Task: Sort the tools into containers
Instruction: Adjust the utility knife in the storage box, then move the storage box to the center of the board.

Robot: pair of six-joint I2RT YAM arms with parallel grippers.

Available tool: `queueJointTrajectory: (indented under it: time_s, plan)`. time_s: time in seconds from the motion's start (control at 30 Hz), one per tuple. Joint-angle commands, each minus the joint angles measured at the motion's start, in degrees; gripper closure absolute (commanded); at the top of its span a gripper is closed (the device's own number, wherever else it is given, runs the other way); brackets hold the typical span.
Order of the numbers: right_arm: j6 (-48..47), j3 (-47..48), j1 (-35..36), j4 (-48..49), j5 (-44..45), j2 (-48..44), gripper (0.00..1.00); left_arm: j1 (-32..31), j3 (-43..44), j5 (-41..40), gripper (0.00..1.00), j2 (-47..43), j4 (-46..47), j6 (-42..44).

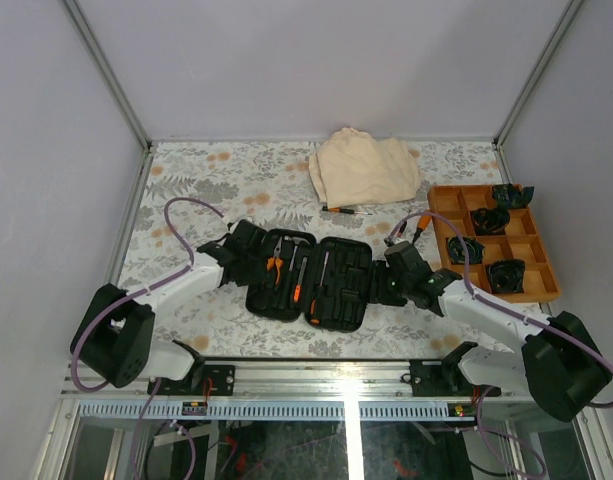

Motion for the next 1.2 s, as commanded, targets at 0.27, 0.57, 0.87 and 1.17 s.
queueJointTrajectory:
  time_s: [0.27,0.57,0.87,1.17]
  plan:
    - [-3.8,7.1,0.3,4.0,3.6,9.0,0.72,-2.1,-2.9,1.1,0.66,-1.6,1.5,-1.9]
    - [-8.9,13.0,0.3,1.3,7.4,13.2,0.74,-8.7,-0.3,-2.5,0.66,-1.8,-0.9,-4.3]
    - [-9.2,12.0,0.3,1.2,7.8,11.1,0.70,-8.8,7.7,-1.8,0.71,2.0,2.8,0.3]
    - [-8.8,11.4,0.3,2.2,7.0,11.4,0.75,-8.8,10.8,3.4,0.84,9.6,9.5,4.5]
